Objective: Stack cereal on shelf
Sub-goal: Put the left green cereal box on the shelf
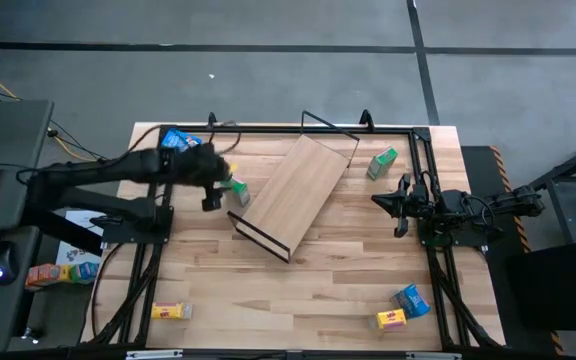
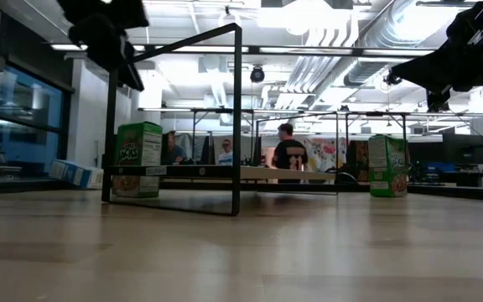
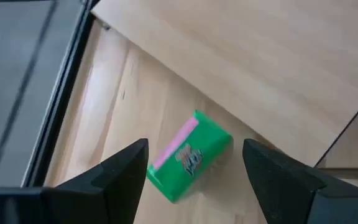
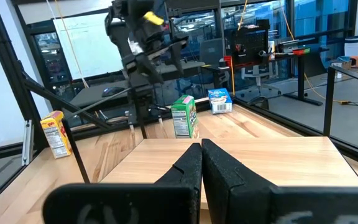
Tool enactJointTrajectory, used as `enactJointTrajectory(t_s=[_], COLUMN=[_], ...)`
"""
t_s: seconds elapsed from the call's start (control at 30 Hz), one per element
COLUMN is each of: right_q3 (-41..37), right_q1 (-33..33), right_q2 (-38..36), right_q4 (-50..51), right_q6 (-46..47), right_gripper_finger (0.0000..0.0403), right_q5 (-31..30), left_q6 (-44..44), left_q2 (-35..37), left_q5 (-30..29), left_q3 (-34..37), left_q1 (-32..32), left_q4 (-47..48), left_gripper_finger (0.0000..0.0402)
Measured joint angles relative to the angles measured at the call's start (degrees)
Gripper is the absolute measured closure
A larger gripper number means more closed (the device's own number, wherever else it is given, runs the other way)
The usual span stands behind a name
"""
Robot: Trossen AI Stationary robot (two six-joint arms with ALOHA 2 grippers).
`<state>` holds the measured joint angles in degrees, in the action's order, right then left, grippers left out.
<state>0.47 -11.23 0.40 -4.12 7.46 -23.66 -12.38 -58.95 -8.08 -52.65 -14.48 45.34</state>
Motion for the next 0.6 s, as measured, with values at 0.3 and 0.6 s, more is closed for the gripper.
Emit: enactJointTrajectory(t_s=[0.3, 0.6], right_q3=[-0.01, -0.01], right_q1=[-0.01, 0.0], right_q2=[0.0, 0.0], right_q4=[0.01, 0.0], right_q6=[0.0, 0.0], right_gripper_finger=[0.0403, 0.0403], right_q5=[0.0, 0.0], left_q6=[-5.24, 0.75], left_q2=[-7.57, -8.3], left_q5=[1.55, -9.25], left_q3=[-6.85, -7.58], left_q1=[-8.9, -8.79], left_q4=[-0.43, -0.99], left_gripper_finger=[0.0147, 0.0147])
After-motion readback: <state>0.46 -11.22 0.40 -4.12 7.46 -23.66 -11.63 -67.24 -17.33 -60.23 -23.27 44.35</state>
